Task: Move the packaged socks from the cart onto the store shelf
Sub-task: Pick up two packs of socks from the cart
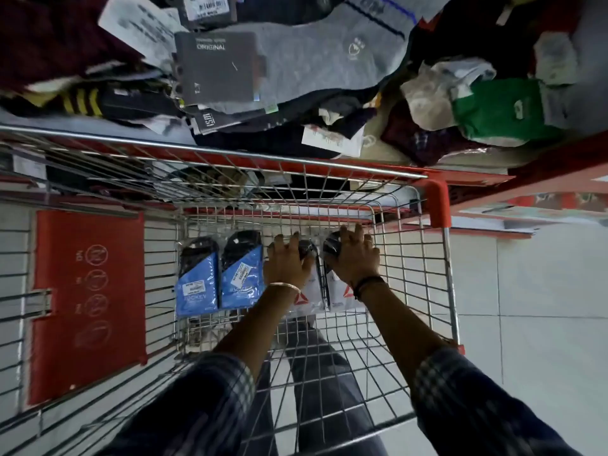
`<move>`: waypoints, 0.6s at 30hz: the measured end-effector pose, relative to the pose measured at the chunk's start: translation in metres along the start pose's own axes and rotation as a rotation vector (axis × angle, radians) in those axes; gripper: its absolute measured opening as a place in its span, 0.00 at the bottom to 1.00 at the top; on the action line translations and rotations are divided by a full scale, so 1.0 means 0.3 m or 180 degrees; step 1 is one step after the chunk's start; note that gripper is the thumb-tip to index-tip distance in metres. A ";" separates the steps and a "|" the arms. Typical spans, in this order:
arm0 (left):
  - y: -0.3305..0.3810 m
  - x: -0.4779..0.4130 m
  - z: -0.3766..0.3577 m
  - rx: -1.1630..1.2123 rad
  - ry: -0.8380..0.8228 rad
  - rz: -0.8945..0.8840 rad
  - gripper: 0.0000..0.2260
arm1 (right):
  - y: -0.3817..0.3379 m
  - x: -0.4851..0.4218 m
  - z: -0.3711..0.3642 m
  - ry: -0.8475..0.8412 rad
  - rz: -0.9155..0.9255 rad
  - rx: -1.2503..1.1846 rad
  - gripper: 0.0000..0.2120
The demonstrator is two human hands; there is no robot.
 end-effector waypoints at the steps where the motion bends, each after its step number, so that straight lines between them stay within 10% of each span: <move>1: 0.009 -0.003 -0.010 -0.0036 -0.0070 0.0118 0.25 | -0.001 -0.006 -0.004 -0.0009 -0.0075 -0.0028 0.35; 12: 0.001 -0.081 -0.112 -0.0029 -0.0243 0.0309 0.24 | 0.021 -0.072 -0.051 0.0228 -0.0461 -0.0340 0.37; 18: -0.011 -0.051 -0.061 0.0171 0.0006 0.0170 0.22 | 0.028 -0.045 -0.030 0.0562 -0.0330 -0.0653 0.22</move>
Point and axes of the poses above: each hand's wrist, its own x-axis away from the middle knuckle, its own z-axis out of the back of the hand, y = z × x, the point moved 5 cm from there along -x, towards the middle knuckle, and after that the axes turned 15 degrees about z, right-handed, at the moved point
